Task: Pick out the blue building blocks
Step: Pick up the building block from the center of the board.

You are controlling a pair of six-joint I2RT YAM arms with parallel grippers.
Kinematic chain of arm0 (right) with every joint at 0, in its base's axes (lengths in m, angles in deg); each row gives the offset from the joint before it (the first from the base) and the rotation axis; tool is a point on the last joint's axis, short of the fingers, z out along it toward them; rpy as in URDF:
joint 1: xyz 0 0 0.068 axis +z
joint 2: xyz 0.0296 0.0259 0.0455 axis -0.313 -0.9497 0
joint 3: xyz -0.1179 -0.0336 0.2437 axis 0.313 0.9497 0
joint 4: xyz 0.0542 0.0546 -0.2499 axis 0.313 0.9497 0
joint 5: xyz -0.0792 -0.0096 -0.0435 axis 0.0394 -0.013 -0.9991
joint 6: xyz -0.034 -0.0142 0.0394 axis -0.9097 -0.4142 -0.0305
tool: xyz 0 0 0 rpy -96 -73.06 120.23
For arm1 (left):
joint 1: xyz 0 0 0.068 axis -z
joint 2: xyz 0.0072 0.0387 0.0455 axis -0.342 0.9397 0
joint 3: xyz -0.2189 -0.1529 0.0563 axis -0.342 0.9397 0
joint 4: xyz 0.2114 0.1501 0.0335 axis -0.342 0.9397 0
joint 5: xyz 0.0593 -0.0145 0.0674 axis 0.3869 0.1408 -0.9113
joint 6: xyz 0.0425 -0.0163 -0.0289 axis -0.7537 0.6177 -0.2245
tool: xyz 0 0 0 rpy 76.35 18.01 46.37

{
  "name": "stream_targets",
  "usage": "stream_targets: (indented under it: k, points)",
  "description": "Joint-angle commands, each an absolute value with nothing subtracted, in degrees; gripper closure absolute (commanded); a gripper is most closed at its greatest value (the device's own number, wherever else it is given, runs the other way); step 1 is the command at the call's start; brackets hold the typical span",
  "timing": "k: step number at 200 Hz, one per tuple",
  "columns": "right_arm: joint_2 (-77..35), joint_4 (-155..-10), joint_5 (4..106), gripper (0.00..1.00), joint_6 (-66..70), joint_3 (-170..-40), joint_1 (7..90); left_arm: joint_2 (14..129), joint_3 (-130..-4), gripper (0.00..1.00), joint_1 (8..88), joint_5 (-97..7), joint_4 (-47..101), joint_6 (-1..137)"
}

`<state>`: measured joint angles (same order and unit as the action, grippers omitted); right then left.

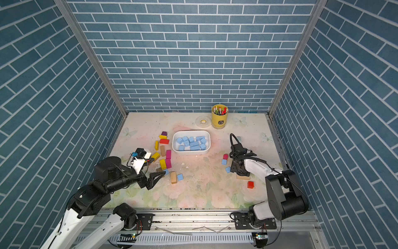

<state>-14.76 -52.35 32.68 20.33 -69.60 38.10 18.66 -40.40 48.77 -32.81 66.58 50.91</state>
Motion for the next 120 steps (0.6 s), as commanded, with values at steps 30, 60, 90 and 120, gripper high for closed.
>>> stream_targets:
  k: [30,60,90,120]
  points:
    - [-15.4,-52.5,33.2,0.43,20.9,-69.1,37.8,18.6,-39.8,0.01,48.8,-32.5,65.8,50.0]
    - [-13.5,-52.3,34.5,0.49,20.9,-69.2,37.7,18.6,-39.8,0.01,48.8,-32.6,65.9,50.0]
    - [-10.2,-50.7,35.4,0.55,20.9,-70.4,37.6,18.5,-39.8,0.01,48.8,-32.7,65.9,50.0]
    - [-7.2,-49.8,37.9,0.59,20.2,-71.9,37.7,18.5,-39.9,0.01,48.8,-32.8,65.9,49.9]
